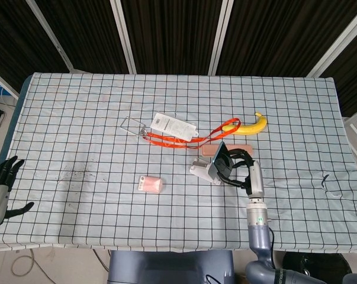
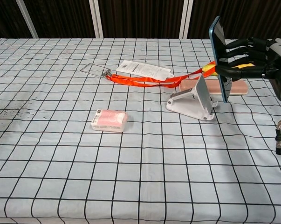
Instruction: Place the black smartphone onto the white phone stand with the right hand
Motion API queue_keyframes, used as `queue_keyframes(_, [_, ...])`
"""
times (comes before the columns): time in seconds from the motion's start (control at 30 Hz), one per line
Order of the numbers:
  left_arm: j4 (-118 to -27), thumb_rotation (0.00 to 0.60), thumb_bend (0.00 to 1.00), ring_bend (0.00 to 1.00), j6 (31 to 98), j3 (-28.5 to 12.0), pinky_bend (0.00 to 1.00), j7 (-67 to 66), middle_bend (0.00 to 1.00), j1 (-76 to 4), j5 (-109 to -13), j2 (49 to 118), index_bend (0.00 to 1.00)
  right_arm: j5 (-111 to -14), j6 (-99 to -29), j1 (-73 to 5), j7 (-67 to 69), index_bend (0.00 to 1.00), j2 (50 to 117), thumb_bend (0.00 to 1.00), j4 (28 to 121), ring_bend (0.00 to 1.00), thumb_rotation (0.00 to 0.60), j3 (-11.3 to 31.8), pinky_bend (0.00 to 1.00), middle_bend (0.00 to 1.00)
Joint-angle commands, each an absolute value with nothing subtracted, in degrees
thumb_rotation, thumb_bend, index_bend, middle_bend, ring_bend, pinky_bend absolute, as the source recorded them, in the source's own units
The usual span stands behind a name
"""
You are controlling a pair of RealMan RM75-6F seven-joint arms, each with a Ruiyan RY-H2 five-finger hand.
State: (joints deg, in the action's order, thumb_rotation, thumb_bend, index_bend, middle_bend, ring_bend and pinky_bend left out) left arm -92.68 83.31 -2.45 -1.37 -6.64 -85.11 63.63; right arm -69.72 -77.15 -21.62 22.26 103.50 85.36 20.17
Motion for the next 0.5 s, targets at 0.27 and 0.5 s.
queue_keyframes(0.27, [-92.71, 0.6, 0.0, 0.0, 83.22, -2.58, 0.0, -1.46, 0.0, -6.65, -84.77, 63.68, 0.0, -70.15, -76.6, -21.88, 24.04, 0.52, 105.03, 0.5, 83.74, 0.45, 0.6, 20.06, 0.49, 0.53])
queue_keyframes(0.5, [-92.72, 0.6, 0.0, 0.0, 83.01, -2.62, 0.0, -1.17, 0.0, -6.72, -84.58, 63.59, 0.0, -71.51, -75.44, -22.19, 27.15, 0.52, 106.18, 0.5, 80.93, 0.44, 0.6, 19.18, 0.49, 0.52])
